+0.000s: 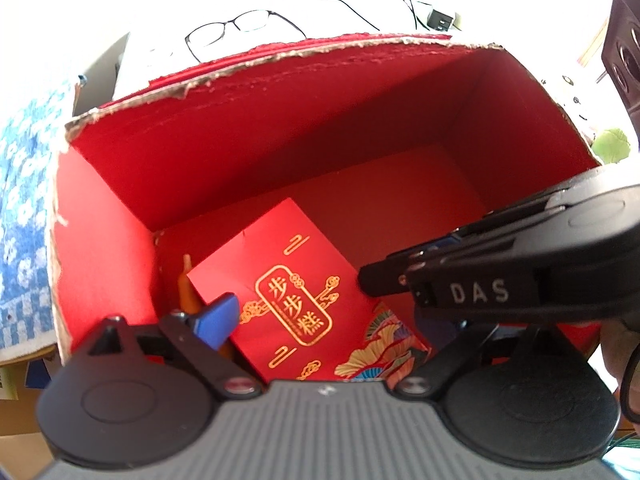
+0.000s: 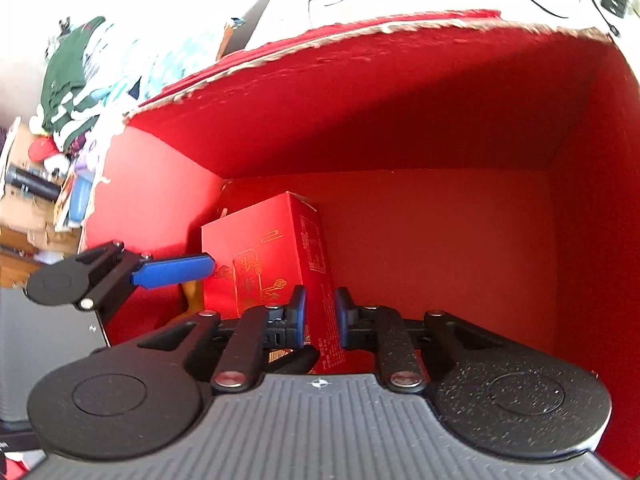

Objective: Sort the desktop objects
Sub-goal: 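Release the gift box beside the gourd and withdraw the right gripper, then grasp the beige strap with red-white scarf using the right gripper, then lift the strap and scarf up toward the red box, then lower the strap and scarf into the red box beside the gift box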

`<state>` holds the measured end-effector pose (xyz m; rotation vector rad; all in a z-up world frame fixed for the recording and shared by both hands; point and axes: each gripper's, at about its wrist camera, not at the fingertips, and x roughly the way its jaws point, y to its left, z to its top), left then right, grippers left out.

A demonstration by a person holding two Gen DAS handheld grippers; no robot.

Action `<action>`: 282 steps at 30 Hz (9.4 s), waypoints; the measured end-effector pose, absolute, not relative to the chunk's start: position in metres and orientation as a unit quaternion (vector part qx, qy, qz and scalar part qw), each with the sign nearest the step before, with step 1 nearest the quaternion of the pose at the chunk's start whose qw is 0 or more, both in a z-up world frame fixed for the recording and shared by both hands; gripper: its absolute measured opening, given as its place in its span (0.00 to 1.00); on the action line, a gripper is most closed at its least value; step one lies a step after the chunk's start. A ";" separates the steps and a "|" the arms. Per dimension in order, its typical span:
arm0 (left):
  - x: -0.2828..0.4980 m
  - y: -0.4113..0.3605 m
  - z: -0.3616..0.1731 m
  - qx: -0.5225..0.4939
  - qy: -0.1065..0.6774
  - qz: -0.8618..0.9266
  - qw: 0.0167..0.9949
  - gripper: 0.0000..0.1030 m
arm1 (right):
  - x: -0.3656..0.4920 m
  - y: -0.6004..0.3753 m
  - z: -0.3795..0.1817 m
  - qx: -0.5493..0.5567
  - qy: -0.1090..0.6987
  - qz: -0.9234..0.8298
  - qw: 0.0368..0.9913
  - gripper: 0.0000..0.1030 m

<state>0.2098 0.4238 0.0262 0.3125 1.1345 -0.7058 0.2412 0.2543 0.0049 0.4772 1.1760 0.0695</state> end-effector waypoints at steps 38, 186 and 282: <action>0.193 0.407 0.047 0.193 0.502 -0.192 0.821 0.79 | 0.235 0.250 0.010 0.230 0.490 0.020 0.841 0.24; -0.006 0.268 0.126 0.228 0.355 -0.439 0.793 0.48 | -0.011 0.120 0.074 0.374 0.304 0.047 0.875 0.27; 0.181 0.351 0.024 0.173 0.530 -0.315 0.768 0.76 | 0.246 0.211 0.000 0.201 0.544 0.069 0.812 0.28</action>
